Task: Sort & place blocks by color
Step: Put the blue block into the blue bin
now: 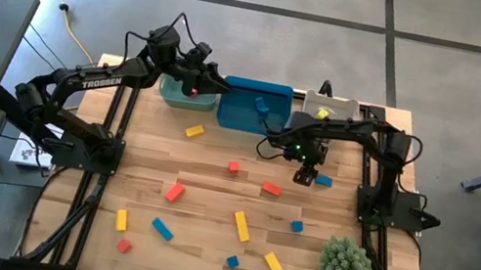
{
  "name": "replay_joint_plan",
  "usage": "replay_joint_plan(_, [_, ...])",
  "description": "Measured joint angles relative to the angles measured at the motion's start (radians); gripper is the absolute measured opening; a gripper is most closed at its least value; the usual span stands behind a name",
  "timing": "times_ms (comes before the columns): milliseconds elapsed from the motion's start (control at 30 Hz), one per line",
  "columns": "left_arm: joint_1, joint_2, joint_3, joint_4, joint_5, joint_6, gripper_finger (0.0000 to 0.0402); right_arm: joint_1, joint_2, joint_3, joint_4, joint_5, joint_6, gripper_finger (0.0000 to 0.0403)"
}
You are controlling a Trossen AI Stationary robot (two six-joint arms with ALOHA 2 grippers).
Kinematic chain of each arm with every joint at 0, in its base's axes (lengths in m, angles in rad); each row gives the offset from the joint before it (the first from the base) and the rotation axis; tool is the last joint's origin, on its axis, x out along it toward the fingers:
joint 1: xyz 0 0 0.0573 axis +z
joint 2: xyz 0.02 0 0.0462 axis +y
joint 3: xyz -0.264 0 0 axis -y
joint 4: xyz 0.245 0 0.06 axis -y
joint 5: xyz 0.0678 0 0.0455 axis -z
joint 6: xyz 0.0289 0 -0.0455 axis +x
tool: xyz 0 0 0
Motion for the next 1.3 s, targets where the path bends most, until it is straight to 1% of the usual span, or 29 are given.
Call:
replay_joint_plan(200, [0.0, 0.0, 0.0, 0.0, 0.0, 0.0, 0.0202, 0.0, 0.025, -0.012, 0.017, 0.0, -0.01, 0.0216])
replay_joint_plan(333, [0.0, 0.0, 0.0, 0.0, 0.0, 0.0, 0.0202, 0.0, 0.026, -0.081, 0.037, -0.018, -0.03, 0.0216])
replay_joint_plan(433, [0.0, 0.0, 0.0, 0.0, 0.0, 0.0, 0.0202, 0.0, 0.026, -0.13, 0.055, 0.008, -0.023, 0.0216])
replay_joint_plan(500, [0.0, 0.0, 0.0, 0.0, -0.001, 0.0, 0.0202, 0.0, 0.026, -0.149, 0.071, 0.008, -0.023, 0.0216])
replay_joint_plan(767, [0.0, 0.0, 0.0, 0.0, -0.001, 0.0, 0.0202, 0.009, 0.026, -0.155, 0.142, -0.035, -0.047, 0.0216])
replay_joint_plan(900, [0.0, 0.0, 0.0, 0.0, -0.001, 0.0, 0.0202, 0.018, 0.026, -0.155, 0.189, -0.04, -0.068, 0.0216])
replay_joint_plan(1167, [0.0, 0.0, 0.0, 0.0, -0.001, 0.0, 0.0202, 0.016, 0.026, -0.157, 0.204, -0.036, -0.075, 0.021])
replay_joint_plan(1300, [0.0, 0.0, 0.0, 0.0, -0.001, 0.0, 0.0202, 0.016, 0.026, -0.192, 0.215, -0.046, -0.064, 0.0204])
